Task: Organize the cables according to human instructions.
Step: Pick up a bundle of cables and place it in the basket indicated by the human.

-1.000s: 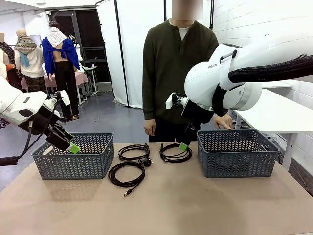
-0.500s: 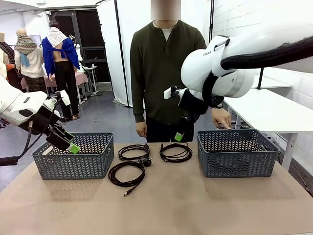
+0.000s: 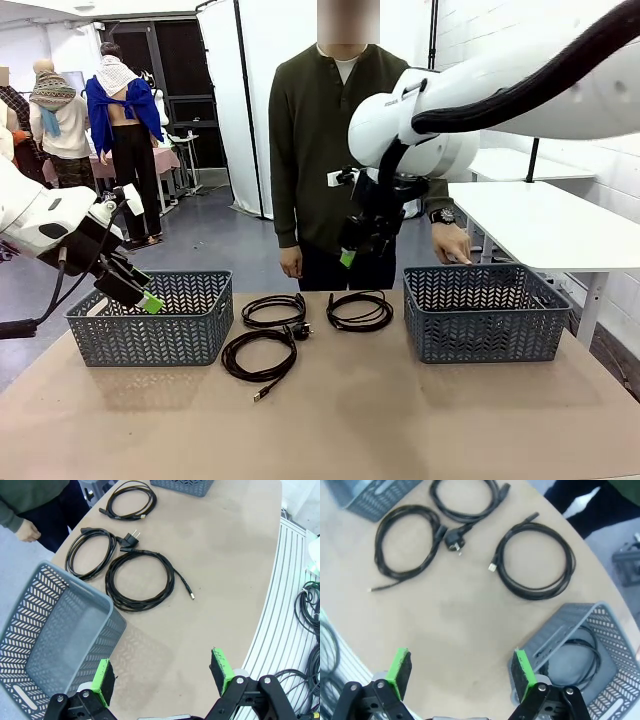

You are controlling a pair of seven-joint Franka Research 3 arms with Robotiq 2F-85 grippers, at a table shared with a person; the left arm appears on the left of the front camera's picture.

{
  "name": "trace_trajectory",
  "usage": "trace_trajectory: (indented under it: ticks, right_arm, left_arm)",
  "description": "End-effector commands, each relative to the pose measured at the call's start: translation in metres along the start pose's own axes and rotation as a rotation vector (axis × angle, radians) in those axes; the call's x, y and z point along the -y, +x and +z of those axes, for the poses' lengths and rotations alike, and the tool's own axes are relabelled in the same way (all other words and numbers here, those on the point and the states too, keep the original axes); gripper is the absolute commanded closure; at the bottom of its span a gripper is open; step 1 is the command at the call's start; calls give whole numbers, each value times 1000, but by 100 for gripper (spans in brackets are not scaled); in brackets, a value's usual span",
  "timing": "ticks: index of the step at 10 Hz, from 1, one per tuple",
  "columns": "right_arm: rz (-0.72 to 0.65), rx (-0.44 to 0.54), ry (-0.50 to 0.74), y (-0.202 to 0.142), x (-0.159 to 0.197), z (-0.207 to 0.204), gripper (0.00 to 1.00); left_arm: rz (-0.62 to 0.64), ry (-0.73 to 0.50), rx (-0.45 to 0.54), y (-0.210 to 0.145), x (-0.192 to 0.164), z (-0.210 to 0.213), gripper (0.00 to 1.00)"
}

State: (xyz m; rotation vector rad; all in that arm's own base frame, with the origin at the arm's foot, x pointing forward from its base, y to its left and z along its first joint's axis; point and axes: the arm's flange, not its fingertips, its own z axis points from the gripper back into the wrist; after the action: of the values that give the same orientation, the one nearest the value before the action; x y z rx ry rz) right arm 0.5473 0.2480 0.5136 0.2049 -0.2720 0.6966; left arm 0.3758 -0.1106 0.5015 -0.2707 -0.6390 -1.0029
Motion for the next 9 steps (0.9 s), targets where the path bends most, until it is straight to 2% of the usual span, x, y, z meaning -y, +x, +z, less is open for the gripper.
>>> trace_trajectory:
  ticks: [1, 6, 7, 9]
  right_arm:
    - [-93, -23, -73, 33, 1, -17, 0]
    - [-180, -102, -118, 68, 9, -65, 0]
    - [-139, -48, -104, 50, 9, -55, 0]
    - [-139, -48, -104, 50, 9, -55, 0]
  left_arm:
    - [-13, -16, 13, -4, -3, -1, 0]
    - [-13, -16, 13, -4, -3, -1, 0]
    - [-13, -16, 13, -4, -3, -1, 0]
    - [-13, -16, 13, -4, -3, -1, 0]
